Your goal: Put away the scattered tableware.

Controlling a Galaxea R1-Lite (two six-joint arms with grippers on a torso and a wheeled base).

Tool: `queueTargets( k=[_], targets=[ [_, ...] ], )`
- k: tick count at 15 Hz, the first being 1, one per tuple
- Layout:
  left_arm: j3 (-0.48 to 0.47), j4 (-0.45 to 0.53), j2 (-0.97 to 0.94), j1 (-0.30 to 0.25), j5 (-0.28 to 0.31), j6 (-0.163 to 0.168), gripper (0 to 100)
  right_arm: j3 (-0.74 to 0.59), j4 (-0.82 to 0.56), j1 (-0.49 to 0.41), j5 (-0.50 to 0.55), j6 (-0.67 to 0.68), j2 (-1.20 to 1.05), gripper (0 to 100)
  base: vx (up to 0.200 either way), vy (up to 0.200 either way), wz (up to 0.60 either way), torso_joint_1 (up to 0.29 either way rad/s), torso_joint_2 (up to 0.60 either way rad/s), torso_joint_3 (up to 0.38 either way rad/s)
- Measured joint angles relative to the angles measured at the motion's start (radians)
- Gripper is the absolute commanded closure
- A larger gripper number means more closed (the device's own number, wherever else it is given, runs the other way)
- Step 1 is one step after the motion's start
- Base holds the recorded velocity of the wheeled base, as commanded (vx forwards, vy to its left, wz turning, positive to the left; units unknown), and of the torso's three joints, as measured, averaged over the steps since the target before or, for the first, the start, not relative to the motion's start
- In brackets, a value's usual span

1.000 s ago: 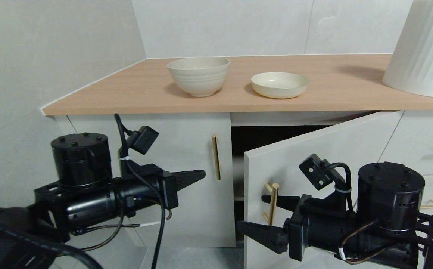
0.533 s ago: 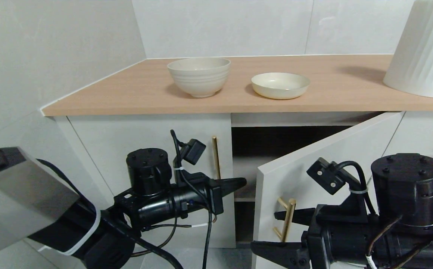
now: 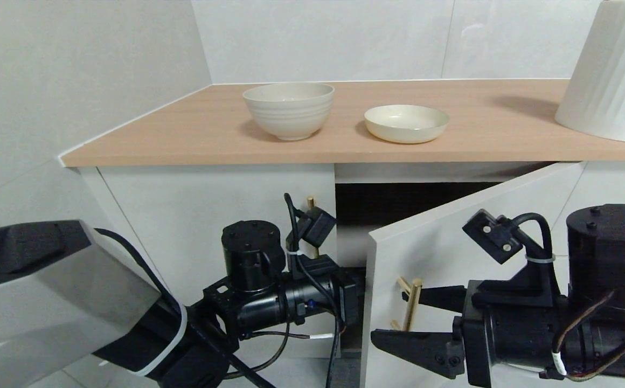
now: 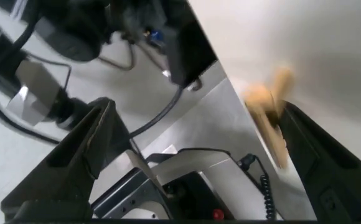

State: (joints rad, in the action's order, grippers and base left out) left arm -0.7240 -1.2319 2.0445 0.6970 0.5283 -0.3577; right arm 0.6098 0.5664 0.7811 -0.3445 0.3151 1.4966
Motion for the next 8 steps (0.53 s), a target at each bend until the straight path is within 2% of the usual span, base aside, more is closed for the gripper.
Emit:
queueTargets(
  k=[3, 8],
  targets=[
    [0.007, -0.008, -0.01, 0.039, -0.005, 0.001, 100, -0.004, -0.014, -0.054, 0.002, -0.013, -0.011, 0, 0.0, 0.0, 0.0, 0.0, 0.0, 0.0],
    [0.009, -0.006, -0.01, 0.053, 0.005, 0.001, 100, -0.076, -0.09, -0.155, 0.018, -0.141, -0.093, 0, 0.0, 0.0, 0.0, 0.0, 0.0, 0.0]
  ],
)
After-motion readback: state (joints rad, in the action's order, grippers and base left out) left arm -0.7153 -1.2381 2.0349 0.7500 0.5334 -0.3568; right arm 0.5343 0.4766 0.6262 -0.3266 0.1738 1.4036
